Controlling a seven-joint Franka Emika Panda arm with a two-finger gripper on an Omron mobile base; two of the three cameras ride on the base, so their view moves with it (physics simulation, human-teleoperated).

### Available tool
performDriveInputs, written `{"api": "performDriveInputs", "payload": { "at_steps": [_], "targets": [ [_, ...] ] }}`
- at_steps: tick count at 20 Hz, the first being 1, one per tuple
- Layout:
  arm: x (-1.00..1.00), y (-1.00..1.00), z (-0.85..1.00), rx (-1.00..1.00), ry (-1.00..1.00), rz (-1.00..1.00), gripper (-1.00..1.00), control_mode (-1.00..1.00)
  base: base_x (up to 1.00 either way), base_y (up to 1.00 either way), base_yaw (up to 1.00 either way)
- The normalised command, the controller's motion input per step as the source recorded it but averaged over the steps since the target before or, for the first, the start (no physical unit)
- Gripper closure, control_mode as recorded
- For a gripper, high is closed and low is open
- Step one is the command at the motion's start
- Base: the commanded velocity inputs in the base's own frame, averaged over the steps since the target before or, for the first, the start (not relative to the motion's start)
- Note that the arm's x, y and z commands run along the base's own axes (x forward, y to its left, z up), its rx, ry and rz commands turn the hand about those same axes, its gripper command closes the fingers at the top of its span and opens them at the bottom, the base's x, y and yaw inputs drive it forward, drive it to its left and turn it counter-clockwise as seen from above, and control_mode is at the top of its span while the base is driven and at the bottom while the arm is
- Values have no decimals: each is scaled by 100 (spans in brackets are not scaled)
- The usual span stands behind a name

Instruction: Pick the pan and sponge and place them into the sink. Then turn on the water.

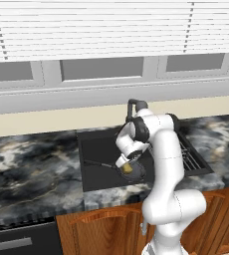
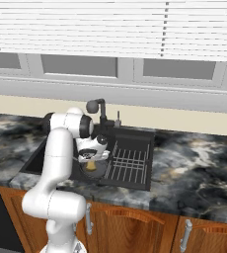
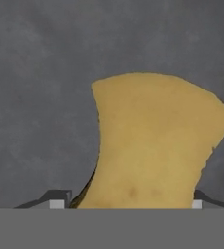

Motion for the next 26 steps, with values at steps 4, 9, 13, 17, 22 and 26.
{"api": "performDriveInputs", "payload": {
  "at_steps": [4, 9, 13, 17, 22, 26],
  "targets": [
    [-4, 8, -21, -1, -3, 0, -100, -100, 0, 0, 0],
    [-18, 1, -5, 0, -5, 0, -100, -100, 0, 0, 0],
    [-21, 2, 25, 1, -6, 0, -100, -100, 0, 0, 0],
    [-10, 1, 35, 0, -6, 0, -100, -100, 0, 0, 0],
    [-3, 0, 40, 0, -6, 0, -100, -100, 0, 0, 0],
    [0, -3, 41, 1, -5, 0, -100, -100, 0, 0, 0]
  ]
}}
